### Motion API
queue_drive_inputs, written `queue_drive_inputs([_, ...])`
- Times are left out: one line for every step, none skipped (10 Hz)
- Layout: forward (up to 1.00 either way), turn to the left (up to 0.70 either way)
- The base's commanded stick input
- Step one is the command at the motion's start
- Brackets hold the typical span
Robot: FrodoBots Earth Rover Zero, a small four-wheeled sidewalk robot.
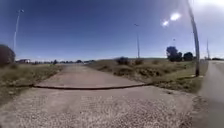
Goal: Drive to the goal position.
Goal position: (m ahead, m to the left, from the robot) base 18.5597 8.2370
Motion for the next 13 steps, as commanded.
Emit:
queue_drive_inputs([1.00, 0.40])
queue_drive_inputs([1.00, 0.40])
queue_drive_inputs([1.00, 0.29])
queue_drive_inputs([1.00, 0.10])
queue_drive_inputs([1.00, 0.00])
queue_drive_inputs([1.00, 0.00])
queue_drive_inputs([1.00, 0.00])
queue_drive_inputs([1.00, 0.00])
queue_drive_inputs([1.00, 0.00])
queue_drive_inputs([1.00, 0.00])
queue_drive_inputs([0.95, 0.00])
queue_drive_inputs([0.48, 0.00])
queue_drive_inputs([0.00, 0.00])
